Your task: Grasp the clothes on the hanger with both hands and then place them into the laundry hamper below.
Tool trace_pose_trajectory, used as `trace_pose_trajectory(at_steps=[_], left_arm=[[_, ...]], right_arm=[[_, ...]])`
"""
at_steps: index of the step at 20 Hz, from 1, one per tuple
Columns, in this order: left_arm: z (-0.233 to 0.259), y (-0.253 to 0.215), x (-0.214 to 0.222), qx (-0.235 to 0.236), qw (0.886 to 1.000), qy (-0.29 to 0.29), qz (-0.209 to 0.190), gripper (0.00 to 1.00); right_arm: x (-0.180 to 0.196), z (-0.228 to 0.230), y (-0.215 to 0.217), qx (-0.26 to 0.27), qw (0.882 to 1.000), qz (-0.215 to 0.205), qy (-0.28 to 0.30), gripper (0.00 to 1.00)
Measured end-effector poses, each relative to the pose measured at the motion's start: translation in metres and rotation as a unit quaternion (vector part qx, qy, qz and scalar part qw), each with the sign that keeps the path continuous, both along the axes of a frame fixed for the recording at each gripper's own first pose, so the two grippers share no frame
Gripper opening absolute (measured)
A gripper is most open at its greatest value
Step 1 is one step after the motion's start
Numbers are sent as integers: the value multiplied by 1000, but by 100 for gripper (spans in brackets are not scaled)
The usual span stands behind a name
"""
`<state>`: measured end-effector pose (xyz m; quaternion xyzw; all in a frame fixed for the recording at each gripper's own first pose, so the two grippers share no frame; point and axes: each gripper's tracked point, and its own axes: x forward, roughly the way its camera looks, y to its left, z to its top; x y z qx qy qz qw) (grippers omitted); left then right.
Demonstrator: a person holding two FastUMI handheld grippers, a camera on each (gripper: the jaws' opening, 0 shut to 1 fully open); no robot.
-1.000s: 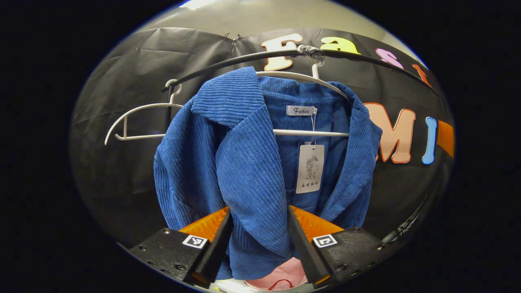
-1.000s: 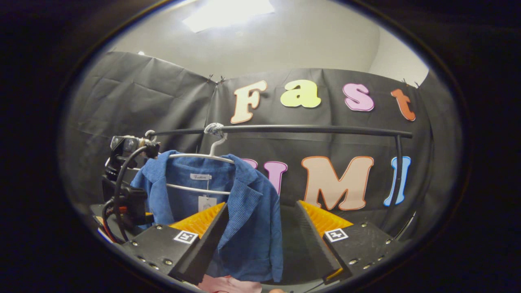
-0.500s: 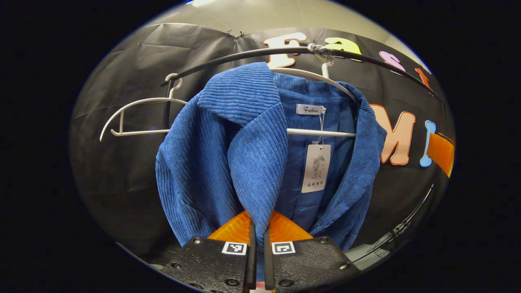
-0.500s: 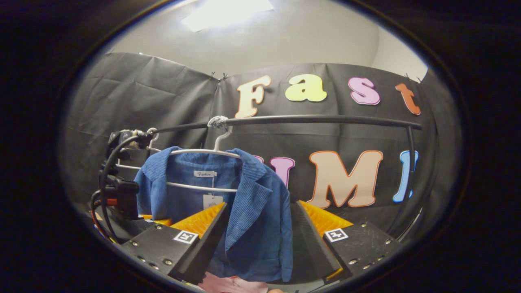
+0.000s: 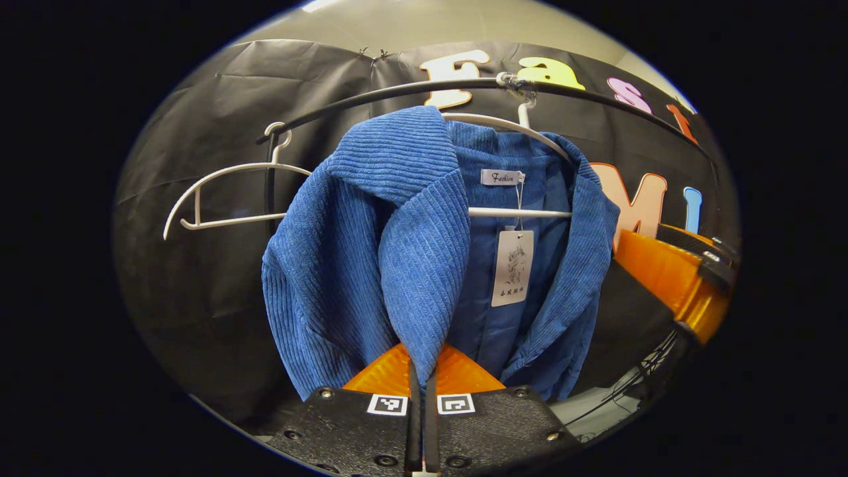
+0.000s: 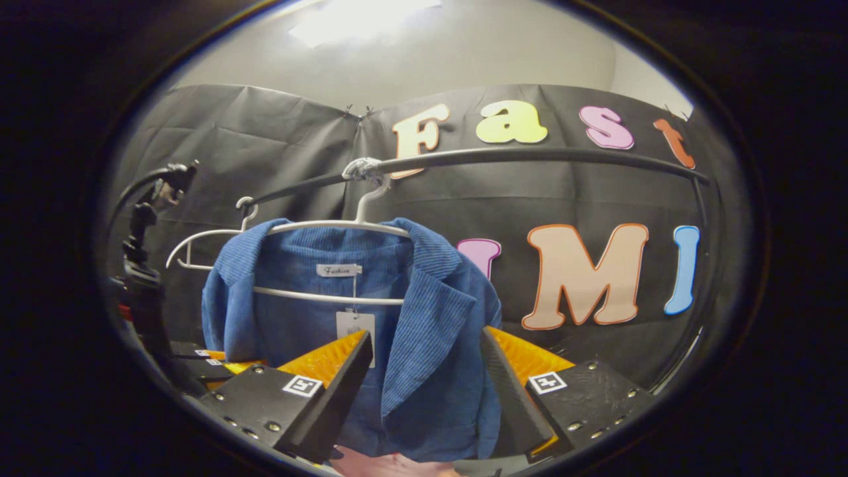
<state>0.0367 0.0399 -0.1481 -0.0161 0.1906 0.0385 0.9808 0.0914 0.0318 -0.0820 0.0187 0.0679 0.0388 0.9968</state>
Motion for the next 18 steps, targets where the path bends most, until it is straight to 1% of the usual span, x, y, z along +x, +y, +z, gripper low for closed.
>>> trace_pose_trajectory(at_steps=[1, 2, 6, 10, 13, 16, 17, 18], left_arm=[[1, 1, -1, -1, 1000, 1, -1, 2], [1, 3, -2, -1, 1000, 2, 0, 0], [4, 8, -6, 1, 1000, 3, -2, 0], [7, 10, -9, 6, 1000, 3, -6, 0], [8, 13, -11, 9, 1000, 2, -7, 0], [10, 21, -13, 13, 1000, 1, -2, 0], [12, 23, -13, 15, 1000, 0, 1, 2], [13, 26, -14, 16, 1000, -2, 4, 0]], right_arm=[[5, -3, 1, 2, 1000, -3, 2, 97], [11, -6, 1, 3, 1000, -7, 1, 98], [38, -15, -3, 6, 999, -32, -3, 98], [66, -35, -5, 13, 999, -43, 12, 96], [80, -48, -10, 7, 998, -51, 21, 98], [91, -62, -9, 6, 998, -48, 41, 98], [92, -66, -9, 6, 998, -51, 46, 98], [95, -69, -11, 5, 997, -55, 48, 98]])
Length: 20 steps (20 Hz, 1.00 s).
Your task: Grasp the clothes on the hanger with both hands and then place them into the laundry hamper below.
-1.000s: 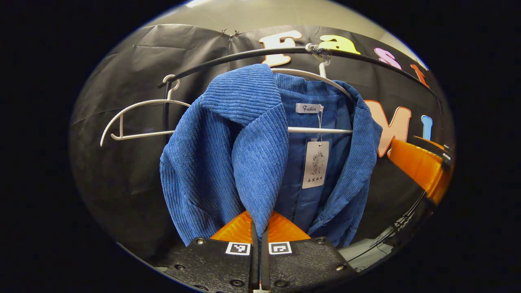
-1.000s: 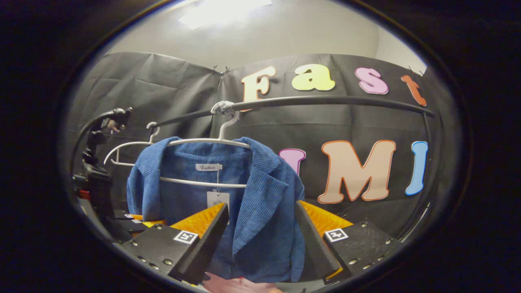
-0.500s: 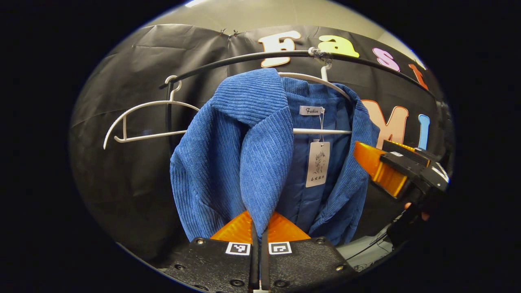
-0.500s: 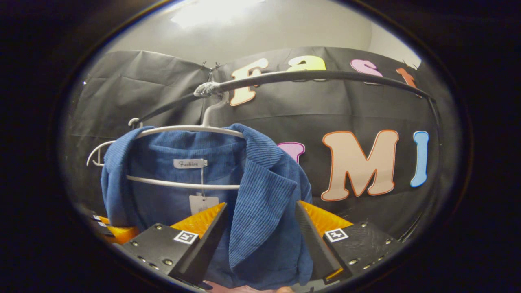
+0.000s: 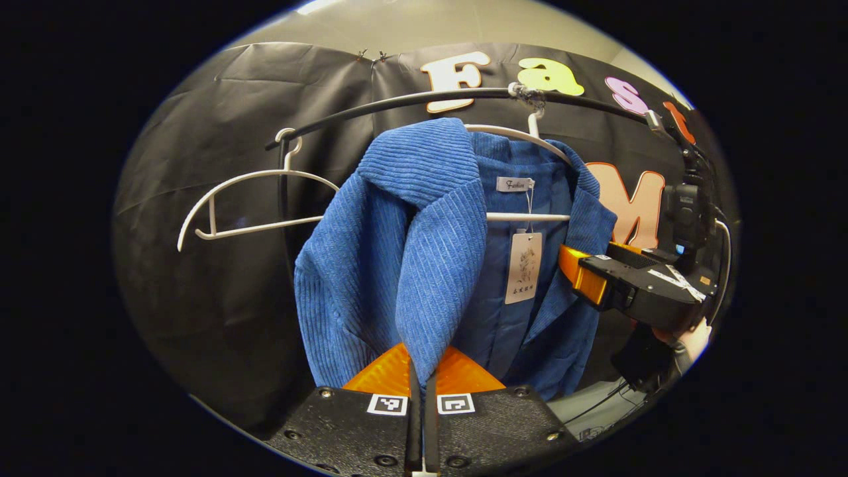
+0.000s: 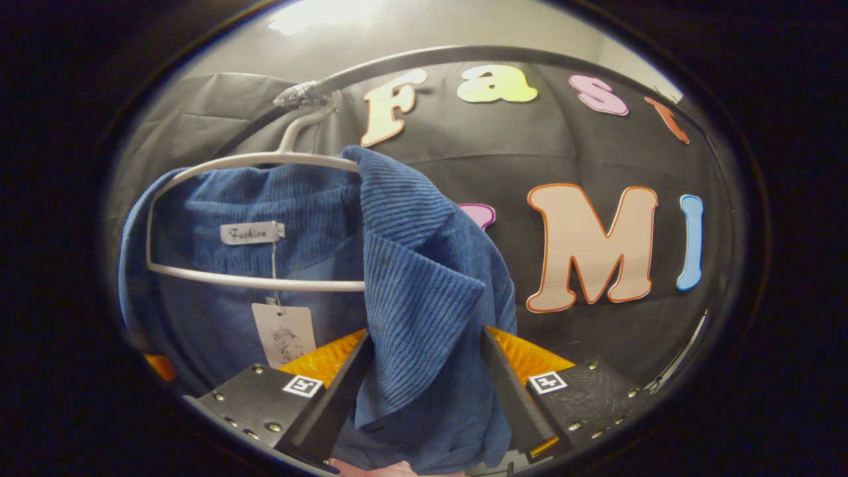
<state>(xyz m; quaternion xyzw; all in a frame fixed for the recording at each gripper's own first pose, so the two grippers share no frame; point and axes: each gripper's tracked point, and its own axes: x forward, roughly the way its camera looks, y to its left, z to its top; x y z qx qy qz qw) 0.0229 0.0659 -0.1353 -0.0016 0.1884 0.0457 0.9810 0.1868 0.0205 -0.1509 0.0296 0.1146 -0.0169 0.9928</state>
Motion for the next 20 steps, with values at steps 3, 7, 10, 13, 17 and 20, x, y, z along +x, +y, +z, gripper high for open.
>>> trace_pose_trajectory(at_steps=[3, 7, 10, 13, 17, 20], left_arm=[[3, 6, -2, 6, 1000, -3, 8, 2], [9, 15, -4, 17, 1000, -10, 20, 0], [14, 25, -7, 24, 999, -17, 34, 0], [23, 36, -9, 25, 998, -26, 53, 0], [42, 52, -14, 30, 995, -49, 77, 0], [63, 68, -14, 41, 992, -73, 99, 2]], right_arm=[[2, -3, -2, -5, 1000, -6, 7, 67], [4, -7, -14, -17, 999, -24, 16, 34], [0, 0, -24, -27, 999, -35, 14, 12], [-2, 10, -38, -38, 998, -51, 6, 12], [0, 26, -60, -48, 996, -70, -10, 12], [5, 39, -73, -58, 995, -78, -24, 12]])
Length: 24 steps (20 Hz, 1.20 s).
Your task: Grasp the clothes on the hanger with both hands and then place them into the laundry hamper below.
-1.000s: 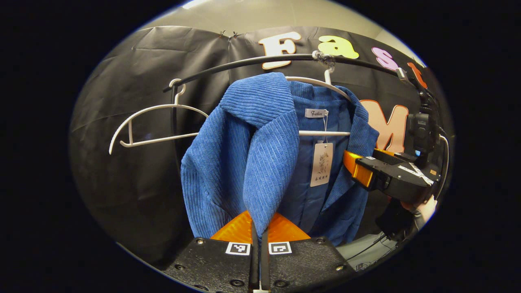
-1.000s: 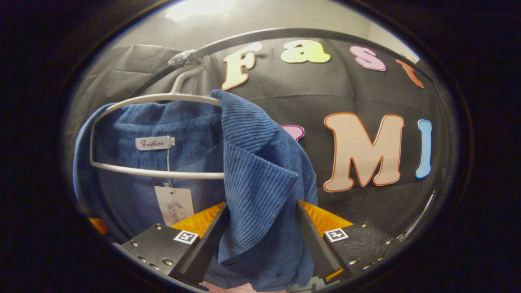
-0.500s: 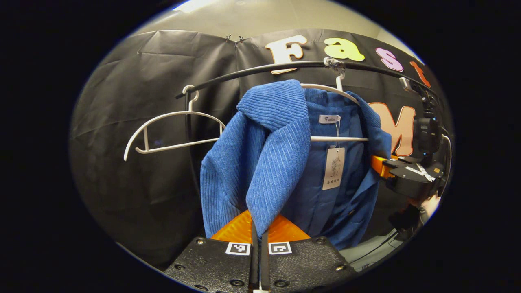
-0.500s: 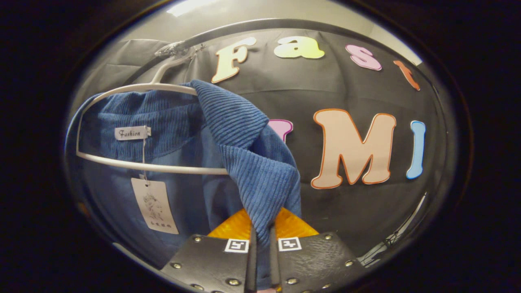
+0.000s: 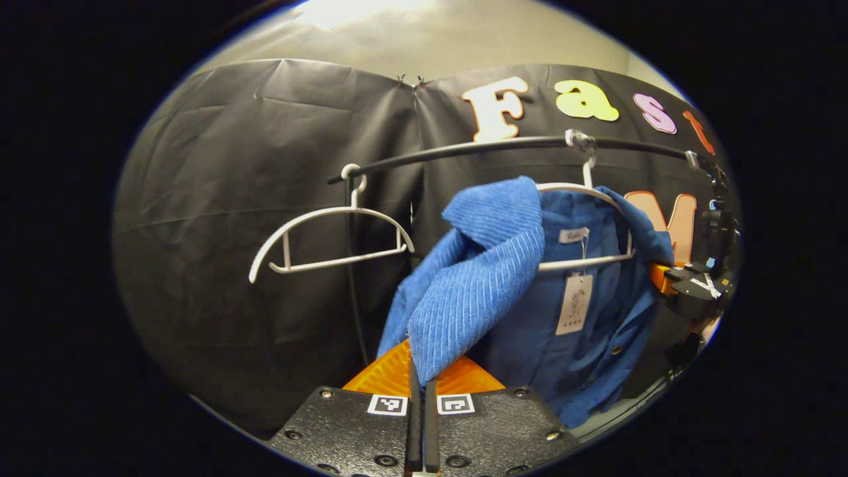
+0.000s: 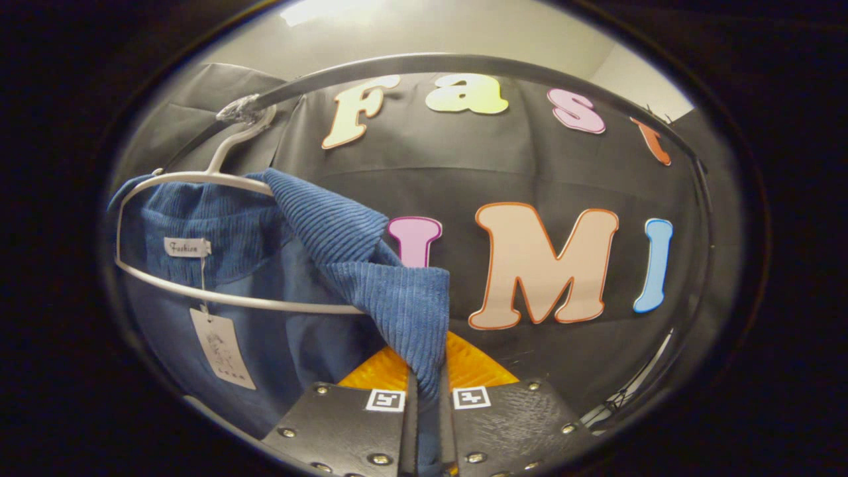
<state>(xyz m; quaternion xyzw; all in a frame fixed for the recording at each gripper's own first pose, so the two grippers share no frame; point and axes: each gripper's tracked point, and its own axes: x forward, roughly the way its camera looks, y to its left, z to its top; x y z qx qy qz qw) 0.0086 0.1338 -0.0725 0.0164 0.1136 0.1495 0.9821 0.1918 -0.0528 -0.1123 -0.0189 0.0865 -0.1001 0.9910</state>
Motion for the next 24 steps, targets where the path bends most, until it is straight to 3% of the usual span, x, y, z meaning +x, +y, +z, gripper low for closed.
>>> trace_pose_trajectory(at_steps=[7, 11, 16, 17, 24], left_arm=[[19, 43, 5, 2, 999, -21, 49, 4], [33, 59, 11, 4, 997, -35, 62, 0], [45, 78, 21, 9, 996, -47, 74, 5], [44, 84, 23, 8, 996, -46, 76, 0], [16, 97, 30, -14, 996, -18, 81, 2]], right_arm=[[22, 22, -31, -10, 999, -16, -30, 12], [32, 32, -41, -7, 999, -23, -46, 12], [41, 32, -45, -9, 998, -22, -51, 12], [42, 30, -45, -11, 998, -21, -50, 12], [49, 19, -44, -20, 999, -17, -40, 12]])
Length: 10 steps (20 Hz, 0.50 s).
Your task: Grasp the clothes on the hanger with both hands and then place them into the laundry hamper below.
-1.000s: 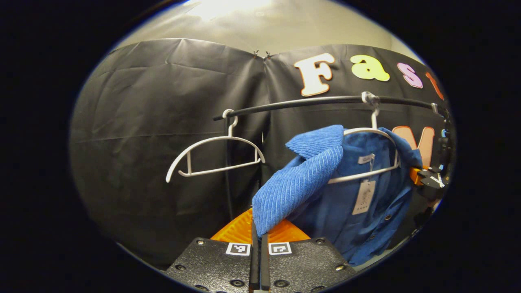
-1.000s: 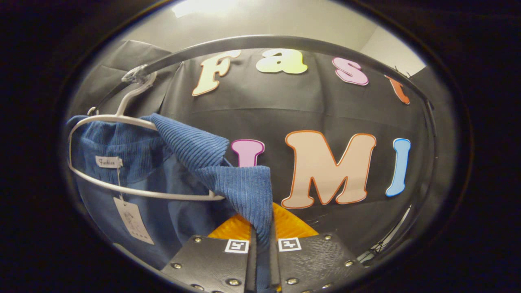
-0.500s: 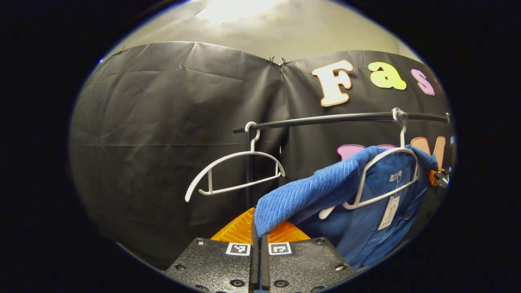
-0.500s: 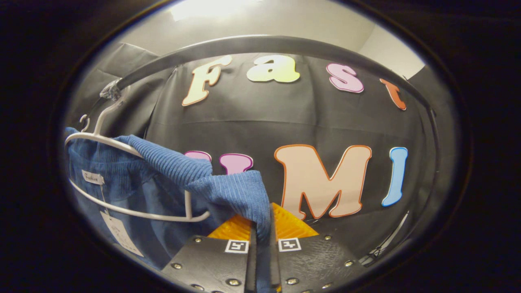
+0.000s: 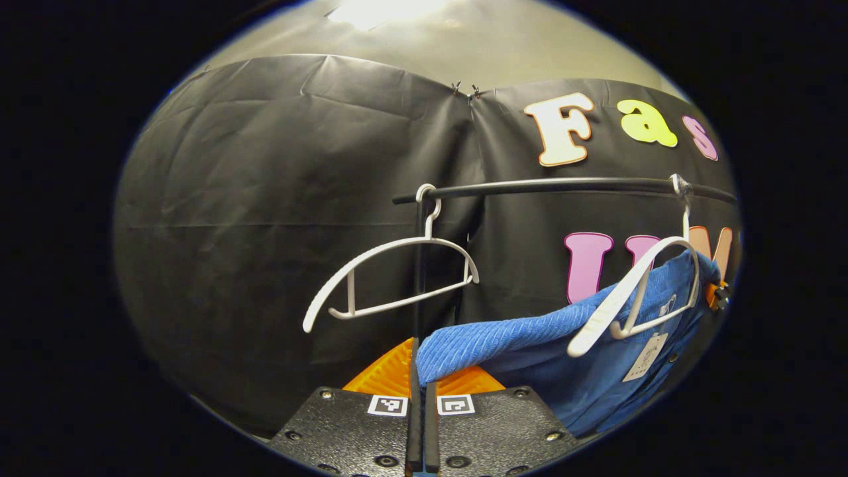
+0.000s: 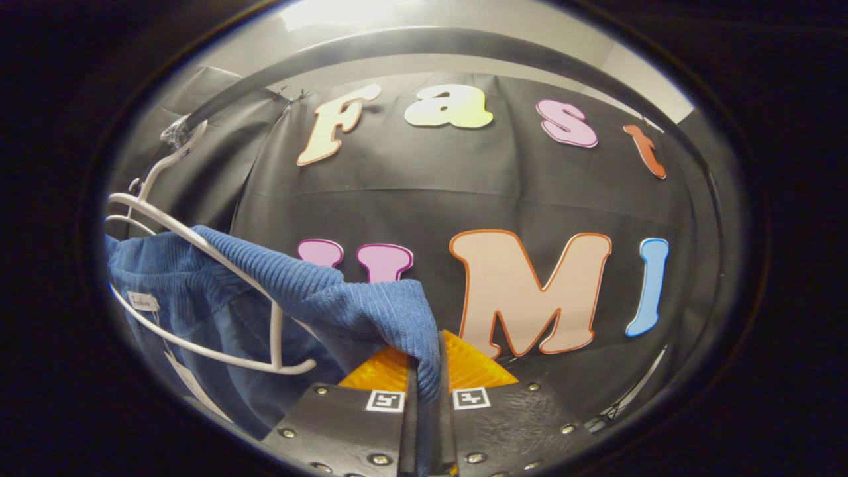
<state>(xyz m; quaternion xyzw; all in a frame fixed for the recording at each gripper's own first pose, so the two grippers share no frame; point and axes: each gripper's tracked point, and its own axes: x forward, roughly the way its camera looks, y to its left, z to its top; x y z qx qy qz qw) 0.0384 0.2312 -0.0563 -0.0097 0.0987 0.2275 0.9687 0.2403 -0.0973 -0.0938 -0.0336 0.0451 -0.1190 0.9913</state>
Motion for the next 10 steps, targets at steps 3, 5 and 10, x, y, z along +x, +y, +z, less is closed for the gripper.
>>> trace_pose_trajectory(at_steps=[3, 5, 10], left_arm=[[-14, -6, -2, -1, 1000, 11, -5, 0], [-21, -11, -2, 2, 1000, 18, -11, 0], [-32, -26, -3, -5, 999, 24, -22, 2]], right_arm=[[2, -6, -3, 0, 1000, -2, 6, 12], [2, -7, -8, -4, 1000, -7, 8, 12], [1, -14, -17, -12, 1000, -17, 19, 12]])
